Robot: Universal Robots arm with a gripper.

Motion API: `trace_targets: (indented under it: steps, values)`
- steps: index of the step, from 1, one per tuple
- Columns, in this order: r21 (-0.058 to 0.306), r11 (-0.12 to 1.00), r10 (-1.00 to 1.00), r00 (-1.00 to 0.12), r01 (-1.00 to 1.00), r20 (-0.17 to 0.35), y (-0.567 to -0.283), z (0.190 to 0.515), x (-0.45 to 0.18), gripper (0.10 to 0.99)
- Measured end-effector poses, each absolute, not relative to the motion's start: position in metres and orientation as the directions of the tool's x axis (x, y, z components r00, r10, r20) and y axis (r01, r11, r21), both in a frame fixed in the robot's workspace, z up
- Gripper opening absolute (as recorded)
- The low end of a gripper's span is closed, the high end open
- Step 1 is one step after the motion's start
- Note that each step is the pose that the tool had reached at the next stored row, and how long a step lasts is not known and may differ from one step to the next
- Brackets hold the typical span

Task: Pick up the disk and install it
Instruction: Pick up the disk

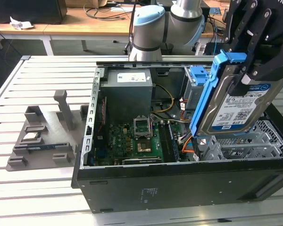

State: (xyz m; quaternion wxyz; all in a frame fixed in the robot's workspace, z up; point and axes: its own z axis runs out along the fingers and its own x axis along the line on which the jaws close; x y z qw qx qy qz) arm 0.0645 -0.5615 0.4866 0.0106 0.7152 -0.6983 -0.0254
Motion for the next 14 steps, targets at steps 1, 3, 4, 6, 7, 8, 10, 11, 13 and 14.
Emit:
trace_targets:
  steps: [1, 3, 4, 6, 7, 8, 10, 11, 13, 14]
  values:
    - [0.051, -0.024, -0.999, 0.023, -0.998, -0.022, -0.561, 0.486, 0.066, 0.365]
    - [0.051, -0.021, -1.000, 0.020, -0.998, -0.021, -0.561, 0.486, 0.069, 0.365]
    - [0.051, -0.015, -1.000, 0.014, -0.999, -0.021, -0.561, 0.486, 0.069, 0.365]
    - [0.051, 0.015, -1.000, -0.016, -0.999, -0.022, -0.562, 0.484, 0.072, 0.365]
    - [0.052, 0.016, -1.000, -0.017, -0.999, -0.022, -0.562, 0.484, 0.076, 0.365]
    - [0.052, 0.016, -1.000, -0.017, -0.999, -0.021, -0.561, 0.484, 0.079, 0.365]
    - [0.055, 0.016, -1.000, -0.017, -0.998, -0.022, -0.561, 0.482, 0.088, 0.365]
    - [0.056, 0.016, -1.000, -0.017, -0.998, -0.022, -0.561, 0.482, 0.092, 0.365]
    - [0.061, 0.016, -1.000, -0.017, -0.998, -0.020, -0.561, 0.478, 0.099, 0.365]
    - [0.063, 0.016, -1.000, -0.017, -0.998, -0.019, -0.561, 0.477, 0.102, 0.365]
